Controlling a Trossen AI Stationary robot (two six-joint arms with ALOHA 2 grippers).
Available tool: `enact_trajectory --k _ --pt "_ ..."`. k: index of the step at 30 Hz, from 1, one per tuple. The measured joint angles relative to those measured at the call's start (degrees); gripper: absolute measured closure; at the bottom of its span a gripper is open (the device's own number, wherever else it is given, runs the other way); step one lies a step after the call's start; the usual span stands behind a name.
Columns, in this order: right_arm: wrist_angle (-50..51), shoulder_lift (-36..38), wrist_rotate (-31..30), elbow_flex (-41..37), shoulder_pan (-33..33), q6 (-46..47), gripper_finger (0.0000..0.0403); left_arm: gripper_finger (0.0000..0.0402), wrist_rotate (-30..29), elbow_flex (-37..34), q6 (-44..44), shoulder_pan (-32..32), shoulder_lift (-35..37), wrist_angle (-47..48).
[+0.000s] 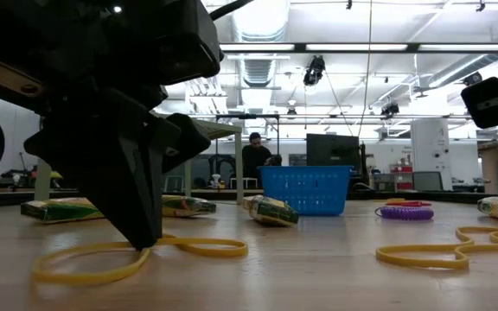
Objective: Pick & Place Office Desk Supplies
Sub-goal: Put the yellow rubber band into the yellow basket
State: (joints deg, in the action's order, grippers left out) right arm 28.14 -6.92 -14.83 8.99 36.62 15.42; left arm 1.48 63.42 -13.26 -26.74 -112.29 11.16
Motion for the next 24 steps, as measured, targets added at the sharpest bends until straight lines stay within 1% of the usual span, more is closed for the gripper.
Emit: enact_trajectory --k 8,13,17,20,24 --pt "0.0 0.0 0.0 0.0 -0.01 0.01 0.0394 0.04 1.07 0.56 0.0 0.14 0.73 1.05" --pt "0.0 -0.01 0.0 0.0 0.01 0.01 0.0394 0.04 1.0 1.48 1.53 0.26 3.52 2.98" --pt "0.0 -0.01 -0.01 0.0 -0.01 0.0 0.0394 0.0401 -0.39 1.49 1.45 0.26 6.34 5.48" --pt "0.0 -0.02 0.0 0.0 0.01 0.0 0.0394 0.0401 -0.46 1.6 -0.2 0.28 9.28 8.33" --pt "0.0 -0.07 -0.02 0.0 0.0 0.0 0.0394 0.0401 -0.44 1.53 -6.0 0.28 14.49 13.1"
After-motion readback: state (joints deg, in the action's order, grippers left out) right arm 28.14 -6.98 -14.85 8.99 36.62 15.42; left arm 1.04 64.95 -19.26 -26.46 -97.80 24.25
